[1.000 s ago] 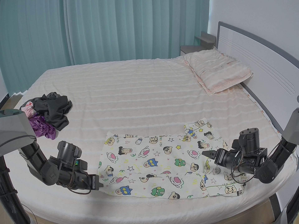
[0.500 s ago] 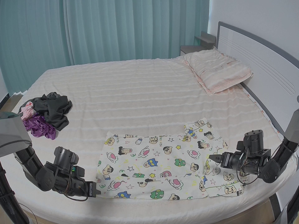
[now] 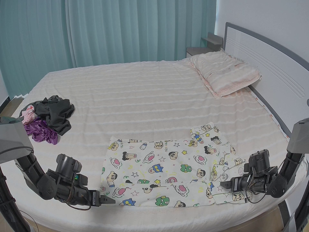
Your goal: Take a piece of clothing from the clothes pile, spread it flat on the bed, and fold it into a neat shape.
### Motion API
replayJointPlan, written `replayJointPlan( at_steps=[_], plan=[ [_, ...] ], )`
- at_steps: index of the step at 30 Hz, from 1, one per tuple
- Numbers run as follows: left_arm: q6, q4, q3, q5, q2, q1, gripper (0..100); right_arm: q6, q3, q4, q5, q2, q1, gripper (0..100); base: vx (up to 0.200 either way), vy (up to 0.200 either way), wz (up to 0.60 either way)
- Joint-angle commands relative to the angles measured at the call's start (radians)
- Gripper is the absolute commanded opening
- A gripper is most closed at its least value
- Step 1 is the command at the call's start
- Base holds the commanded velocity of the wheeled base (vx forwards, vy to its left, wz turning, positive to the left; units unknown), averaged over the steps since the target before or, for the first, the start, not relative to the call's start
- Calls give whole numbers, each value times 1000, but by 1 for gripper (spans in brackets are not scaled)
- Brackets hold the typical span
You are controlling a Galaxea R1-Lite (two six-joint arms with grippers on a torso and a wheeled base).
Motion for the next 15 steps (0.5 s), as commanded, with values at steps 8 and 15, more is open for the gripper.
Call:
replayJointPlan(
  at_steps=[8,15],
  plan=[
    [-39,-109,-24,16,-47,20,100,-34,56,0,-60,-17,74,100,0,0,0],
    [-75,-118,-56,29,-30,-5,100,-32,43,-16,-59,63,67,100,0,0,0]
  ],
)
